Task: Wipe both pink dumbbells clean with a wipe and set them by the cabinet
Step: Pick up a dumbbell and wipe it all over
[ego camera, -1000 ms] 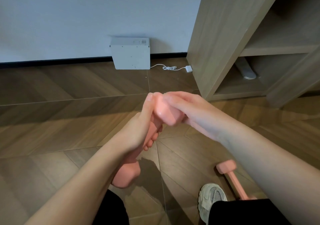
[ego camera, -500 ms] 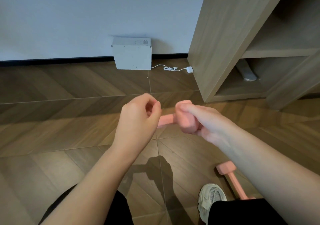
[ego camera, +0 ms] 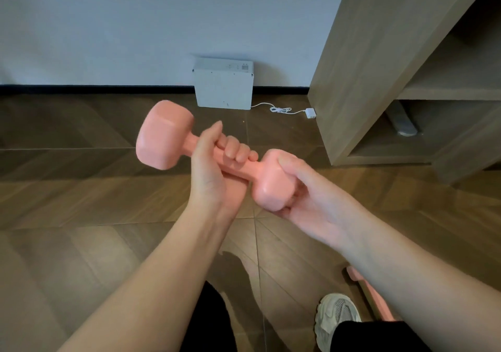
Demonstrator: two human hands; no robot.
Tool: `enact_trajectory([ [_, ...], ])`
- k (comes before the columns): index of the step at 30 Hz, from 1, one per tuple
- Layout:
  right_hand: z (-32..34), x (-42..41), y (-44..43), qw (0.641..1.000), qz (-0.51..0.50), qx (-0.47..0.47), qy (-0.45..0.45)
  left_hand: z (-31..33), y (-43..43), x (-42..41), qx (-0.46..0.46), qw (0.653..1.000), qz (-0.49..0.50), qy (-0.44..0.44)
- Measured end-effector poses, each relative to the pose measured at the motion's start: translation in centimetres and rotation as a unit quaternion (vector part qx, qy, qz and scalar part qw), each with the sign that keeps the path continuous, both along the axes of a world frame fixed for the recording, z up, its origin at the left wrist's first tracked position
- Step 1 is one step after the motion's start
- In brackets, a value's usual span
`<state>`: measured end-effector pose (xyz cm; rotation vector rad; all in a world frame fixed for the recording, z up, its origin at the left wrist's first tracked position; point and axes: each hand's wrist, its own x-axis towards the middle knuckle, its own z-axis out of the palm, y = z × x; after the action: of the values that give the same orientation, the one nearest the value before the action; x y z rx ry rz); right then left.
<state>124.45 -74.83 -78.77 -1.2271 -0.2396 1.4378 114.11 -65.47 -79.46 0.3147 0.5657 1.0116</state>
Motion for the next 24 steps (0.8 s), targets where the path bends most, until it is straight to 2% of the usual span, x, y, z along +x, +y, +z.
enact_trajectory([
  [4, 0.1, 1.0, 0.1, 0.976, 0.032, 0.066, -0.207, -0.1, 0.6, -1.1, -0.022, 0.999, -0.007, 0.036],
  [8, 0.3, 1.5, 0.2, 0.91, 0.096, 0.075, -0.396, -0.6, 1.0, -1.5, -0.003, 0.994, -0.042, 0.104],
  [12, 0.2, 1.4, 0.2, 0.843, 0.037, 0.038, -0.536, -1.0, 0.8, -1.5, 0.01, 0.984, -0.09, 0.151],
  [15, 0.3, 1.2, 0.1, 0.807, 0.011, 0.06, -0.587, -1.1, 0.2, -1.2, 0.011, 0.978, -0.121, 0.171],
  [17, 0.3, 0.9, 0.0, 0.773, 0.057, 0.075, -0.628, -1.2, -0.1, -0.9, 0.008, 0.975, -0.134, 0.176],
  [18, 0.3, 0.7, -0.1, 0.77, 0.103, 0.073, -0.626, -1.2, -0.2, -0.9, 0.007, 0.974, -0.138, 0.178],
  [20, 0.5, 0.7, -0.2, 0.786, 0.2, 0.054, -0.583, -1.2, -0.2, -0.9, 0.005, 0.972, -0.143, 0.185],
  [22, 0.7, 1.0, -0.5, 0.798, 0.246, 0.048, -0.548, -1.2, -0.1, -1.0, 0.003, 0.971, -0.146, 0.191],
  [24, 0.7, 1.3, -0.9, 0.795, 0.275, 0.066, -0.537, -1.2, 0.1, -1.2, 0.003, 0.97, -0.15, 0.192],
])
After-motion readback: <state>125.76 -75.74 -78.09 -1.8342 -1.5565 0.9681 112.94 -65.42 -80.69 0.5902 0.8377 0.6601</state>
